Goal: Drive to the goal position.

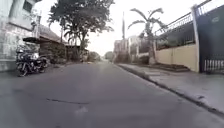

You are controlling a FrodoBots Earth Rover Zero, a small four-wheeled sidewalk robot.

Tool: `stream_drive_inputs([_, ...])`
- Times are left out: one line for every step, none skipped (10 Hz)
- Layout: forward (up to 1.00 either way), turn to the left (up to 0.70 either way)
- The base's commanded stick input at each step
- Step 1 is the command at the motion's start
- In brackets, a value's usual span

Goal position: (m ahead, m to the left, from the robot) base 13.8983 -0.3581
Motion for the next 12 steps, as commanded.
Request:
stream_drive_inputs([1.00, 0.00])
stream_drive_inputs([1.00, 0.00])
stream_drive_inputs([1.00, 0.00])
stream_drive_inputs([1.00, 0.00])
stream_drive_inputs([1.00, 0.00])
stream_drive_inputs([1.00, 0.00])
stream_drive_inputs([1.00, 0.00])
stream_drive_inputs([1.00, 0.00])
stream_drive_inputs([1.00, 0.00])
stream_drive_inputs([1.00, 0.00])
stream_drive_inputs([1.00, 0.00])
stream_drive_inputs([1.00, 0.00])
